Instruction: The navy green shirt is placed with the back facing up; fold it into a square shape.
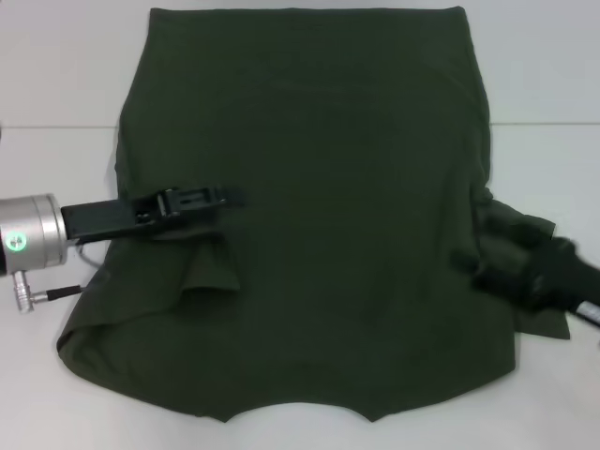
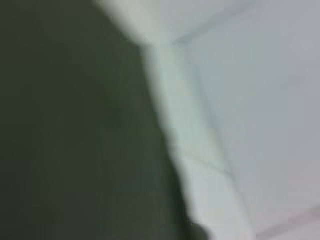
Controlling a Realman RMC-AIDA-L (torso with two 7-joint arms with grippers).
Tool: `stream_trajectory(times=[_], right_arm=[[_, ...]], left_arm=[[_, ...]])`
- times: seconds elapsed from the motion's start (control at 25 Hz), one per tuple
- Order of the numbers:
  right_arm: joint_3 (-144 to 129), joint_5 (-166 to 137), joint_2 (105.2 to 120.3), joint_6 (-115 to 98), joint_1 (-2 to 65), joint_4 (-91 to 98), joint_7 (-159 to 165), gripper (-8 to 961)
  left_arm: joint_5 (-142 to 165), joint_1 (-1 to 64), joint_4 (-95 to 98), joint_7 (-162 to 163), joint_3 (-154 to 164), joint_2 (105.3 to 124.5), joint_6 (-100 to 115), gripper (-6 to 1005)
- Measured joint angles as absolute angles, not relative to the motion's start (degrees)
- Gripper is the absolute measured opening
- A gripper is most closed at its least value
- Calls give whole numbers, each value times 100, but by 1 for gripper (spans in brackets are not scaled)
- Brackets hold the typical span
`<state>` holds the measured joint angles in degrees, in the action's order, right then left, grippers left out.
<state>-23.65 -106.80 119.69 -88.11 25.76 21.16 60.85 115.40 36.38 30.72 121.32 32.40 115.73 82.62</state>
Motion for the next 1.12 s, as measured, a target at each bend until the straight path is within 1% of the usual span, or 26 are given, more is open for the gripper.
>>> stream_trajectory(times=[0.12, 0.2, 0.24, 0.28, 0.36, 0.44, 0.48, 0.64, 0.76, 0.92, 1.12], right_arm=[[-2233, -10672, 11952, -8683, 2469, 2670, 7256, 808], [-2279, -10813, 11934, -8535, 2333, 3438, 8579, 807], [-2279, -10813, 11934, -8535, 2333, 3438, 8579, 806], [-2294, -10964, 11905, -8500, 2296, 3751, 9141, 806], [-2294, -11308, 11788, -8471, 2266, 4190, 10095, 805], [-2293, -11723, 11617, -8475, 2277, 4467, 10957, 804], [-2296, -12030, 11488, -8492, 2311, 4569, 11461, 804], [-2308, -12890, 11161, -8610, 2465, 4716, 12602, 802], [-2311, -13386, 11045, -8742, 2603, 4864, 13055, 800], [-2318, -14038, 11012, -8989, 2885, 5231, 13461, 798], [-2485, -14875, 11021, -9102, 3395, 5337, 13815, 796]], left_arm=[[11252, 3616, 3190, 10868, 3263, 11671, 8826, 805], [11244, 3610, 3299, 10201, 3359, 11765, 9094, 804], [11256, 3596, 3371, 9935, 3440, 11813, 9177, 803], [11271, 3567, 3457, 9709, 3546, 11860, 9196, 803], [11280, 3482, 3626, 9406, 3807, 11940, 9196, 802], [11285, 3361, 3811, 8966, 4092, 11996, 9175, 801], [11288, 3319, 3869, 8798, 4166, 12012, 9168, 801], [11375, 3150, 4033, 8324, 4245, 12059, 9098, 801], [11442, 3089, 4114, 8270, 4271, 12046, 8995, 801], [11508, 3073, 4122, 8262, 4224, 12021, 8948, 801], [11514, 3063, 4126, 8291, 4222, 12016, 8937, 801]])
